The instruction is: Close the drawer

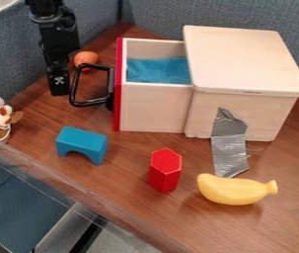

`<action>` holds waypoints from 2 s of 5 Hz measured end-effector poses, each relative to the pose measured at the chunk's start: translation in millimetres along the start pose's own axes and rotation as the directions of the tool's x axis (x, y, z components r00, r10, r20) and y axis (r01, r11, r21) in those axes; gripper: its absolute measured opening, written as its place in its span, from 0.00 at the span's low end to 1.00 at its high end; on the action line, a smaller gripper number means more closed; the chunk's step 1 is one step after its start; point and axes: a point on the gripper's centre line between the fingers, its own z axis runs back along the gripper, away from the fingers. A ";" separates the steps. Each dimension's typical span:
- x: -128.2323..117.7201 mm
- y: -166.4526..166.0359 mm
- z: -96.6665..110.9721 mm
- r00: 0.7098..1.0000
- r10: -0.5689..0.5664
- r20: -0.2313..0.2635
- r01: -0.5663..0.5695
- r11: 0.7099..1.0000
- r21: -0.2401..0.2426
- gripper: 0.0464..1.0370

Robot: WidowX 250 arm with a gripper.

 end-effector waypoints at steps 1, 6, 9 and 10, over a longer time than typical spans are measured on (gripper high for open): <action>9.2 -4.3 -0.8 1.000 -0.018 0.009 0.018 1.000 -0.007 0.96; 40.1 -4.2 -4.6 0.998 -0.025 0.057 0.026 1.000 -0.012 0.96; 64.8 -5.2 -9.6 0.996 -0.036 0.081 0.037 0.999 -0.011 0.96; 71.1 -6.0 -10.7 0.995 -0.045 0.085 0.046 0.999 -0.012 0.96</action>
